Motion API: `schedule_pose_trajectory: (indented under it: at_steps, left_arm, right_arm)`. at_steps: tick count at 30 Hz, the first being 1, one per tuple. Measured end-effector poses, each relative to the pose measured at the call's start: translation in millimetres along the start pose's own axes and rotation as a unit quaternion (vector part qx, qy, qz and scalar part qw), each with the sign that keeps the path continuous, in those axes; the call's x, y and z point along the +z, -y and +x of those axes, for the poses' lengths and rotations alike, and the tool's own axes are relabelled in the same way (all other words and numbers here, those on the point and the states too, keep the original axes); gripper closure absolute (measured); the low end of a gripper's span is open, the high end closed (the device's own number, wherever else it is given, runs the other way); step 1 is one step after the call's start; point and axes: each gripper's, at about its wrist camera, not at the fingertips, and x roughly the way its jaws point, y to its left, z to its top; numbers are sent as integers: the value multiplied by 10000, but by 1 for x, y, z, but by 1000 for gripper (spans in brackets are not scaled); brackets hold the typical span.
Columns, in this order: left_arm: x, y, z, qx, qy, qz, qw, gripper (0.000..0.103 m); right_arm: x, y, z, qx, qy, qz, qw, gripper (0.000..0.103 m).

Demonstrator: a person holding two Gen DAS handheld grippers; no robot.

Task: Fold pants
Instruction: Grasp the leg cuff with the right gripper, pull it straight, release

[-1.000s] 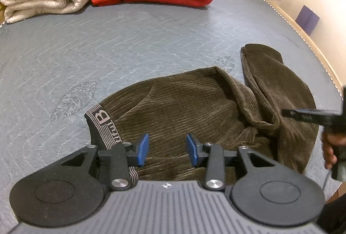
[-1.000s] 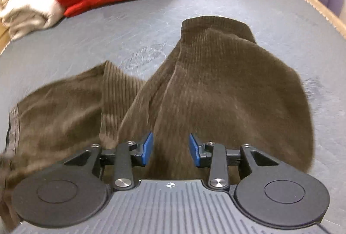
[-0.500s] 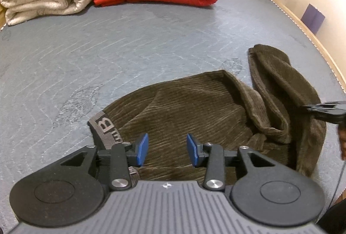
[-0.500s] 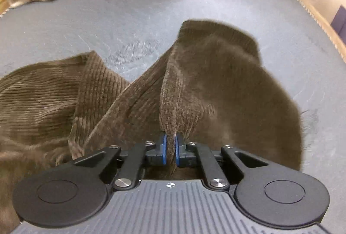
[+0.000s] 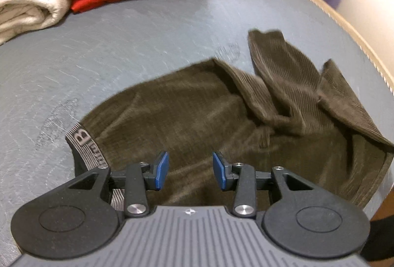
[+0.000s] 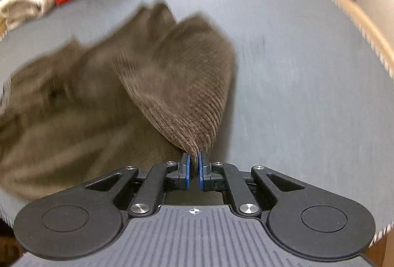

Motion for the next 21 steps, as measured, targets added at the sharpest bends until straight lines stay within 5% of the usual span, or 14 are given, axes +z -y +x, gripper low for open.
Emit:
schedule_pose_trajectory:
  at_steps: [5,7,14,18,21]
  left_arm:
    - [-6,5,6,-23,-107,1,9999,57]
    - [-7,5,8,-15,-107,-42,9999,52]
    - [-9,10,17,8,-230,134,9996,50]
    - [-8,8,17,-19,-244,115,9996,50]
    - [-6,5,15,-43,-209,81,9997,49]
  right_arm:
    - [-31,15,19,87,-606,-181,9980,95]
    - [-27,22,12,169,-370,52,9992,84]
    - [12,14,-8,-56,990,399,9943,77]
    - [37,-31,11,-30,1079,-163,9940,56]
    - [51,-74,37,-147,853,-952,9917,52]
